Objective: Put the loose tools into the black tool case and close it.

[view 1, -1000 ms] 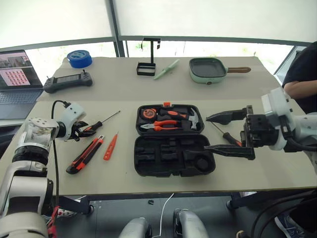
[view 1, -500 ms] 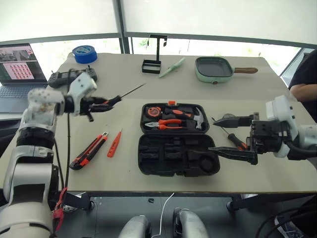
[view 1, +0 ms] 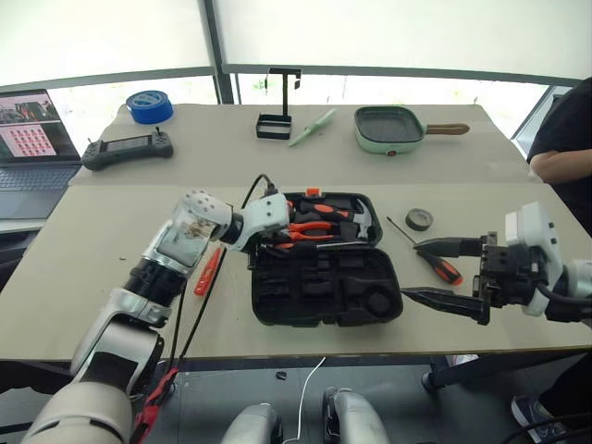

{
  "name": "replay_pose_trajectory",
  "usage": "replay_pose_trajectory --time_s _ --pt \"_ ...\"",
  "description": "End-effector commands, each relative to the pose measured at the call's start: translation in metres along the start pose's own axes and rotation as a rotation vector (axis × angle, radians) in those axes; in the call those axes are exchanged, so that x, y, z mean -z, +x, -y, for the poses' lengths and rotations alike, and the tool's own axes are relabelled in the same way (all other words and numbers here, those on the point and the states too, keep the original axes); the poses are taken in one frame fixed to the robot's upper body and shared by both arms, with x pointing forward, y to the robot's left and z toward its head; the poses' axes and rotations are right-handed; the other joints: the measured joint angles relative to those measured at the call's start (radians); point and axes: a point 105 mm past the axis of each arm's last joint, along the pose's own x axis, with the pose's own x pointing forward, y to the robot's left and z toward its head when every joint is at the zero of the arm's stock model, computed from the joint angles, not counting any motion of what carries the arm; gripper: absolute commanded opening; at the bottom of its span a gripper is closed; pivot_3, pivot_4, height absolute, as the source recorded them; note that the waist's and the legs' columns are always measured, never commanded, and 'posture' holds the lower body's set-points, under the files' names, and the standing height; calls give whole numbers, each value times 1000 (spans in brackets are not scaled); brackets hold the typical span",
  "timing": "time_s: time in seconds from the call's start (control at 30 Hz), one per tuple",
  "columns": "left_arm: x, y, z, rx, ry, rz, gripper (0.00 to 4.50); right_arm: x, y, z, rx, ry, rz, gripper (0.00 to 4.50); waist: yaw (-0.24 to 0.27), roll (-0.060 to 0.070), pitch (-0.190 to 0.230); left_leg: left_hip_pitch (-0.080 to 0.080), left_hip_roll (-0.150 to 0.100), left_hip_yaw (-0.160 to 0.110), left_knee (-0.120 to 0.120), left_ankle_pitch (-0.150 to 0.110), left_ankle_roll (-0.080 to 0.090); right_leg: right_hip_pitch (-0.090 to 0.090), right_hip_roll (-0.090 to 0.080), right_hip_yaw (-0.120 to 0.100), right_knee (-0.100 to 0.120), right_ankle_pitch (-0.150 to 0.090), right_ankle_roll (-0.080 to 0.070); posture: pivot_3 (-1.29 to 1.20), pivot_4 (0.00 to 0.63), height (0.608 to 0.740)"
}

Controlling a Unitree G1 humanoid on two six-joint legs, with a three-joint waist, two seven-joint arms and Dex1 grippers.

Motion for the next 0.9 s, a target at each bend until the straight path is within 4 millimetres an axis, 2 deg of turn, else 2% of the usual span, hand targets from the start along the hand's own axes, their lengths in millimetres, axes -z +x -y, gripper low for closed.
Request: replay_pose_trajectory --time_s 0.03,0.17,0.5,0.57,0.8,0.83,0.9 --pt "-3 1 1 -10 32 27 884 -10 -5 0 34 -63 9 4500 1 0 0 0 0 0 0 0 0 0 0 0 0 0 0 0 150 740" --pt "-3 0 4 8 69 39 884 -7 -5 -2 40 -57 7 4500 6 0 0 1 0 0 0 0 0 0 0 0 -1 0 0 0 150 740" --pt "-8 8 -2 14 126 6 884 -3 -3 -3 52 -52 14 4500 18 0 0 1 0 1 0 0 0 0 0 0 -1 0 0 0 150 740" --pt "-15 7 -2 26 125 35 1896 -3 -2 -3 53 -52 17 4500 22 0 0 1 0 1 1 0 0 0 0 1 -1 0 0 0 150 740" --pt "-42 -2 -4 23 160 123 4419 0 -3 -4 54 -49 16 4500 22 0 0 1 0 2 1 -1 1 0 0 1 0 0 0 0 150 740" --pt "-46 -2 -4 23 157 138 4141 0 -3 -4 54 -48 16 4500 23 0 0 1 0 2 1 -1 1 0 0 1 0 0 0 0 150 740" --pt "-51 -1 -4 25 156 158 3912 0 -3 -5 53 -48 16 4500 23 0 0 1 0 2 1 -1 1 0 0 1 0 0 0 0 150 740"
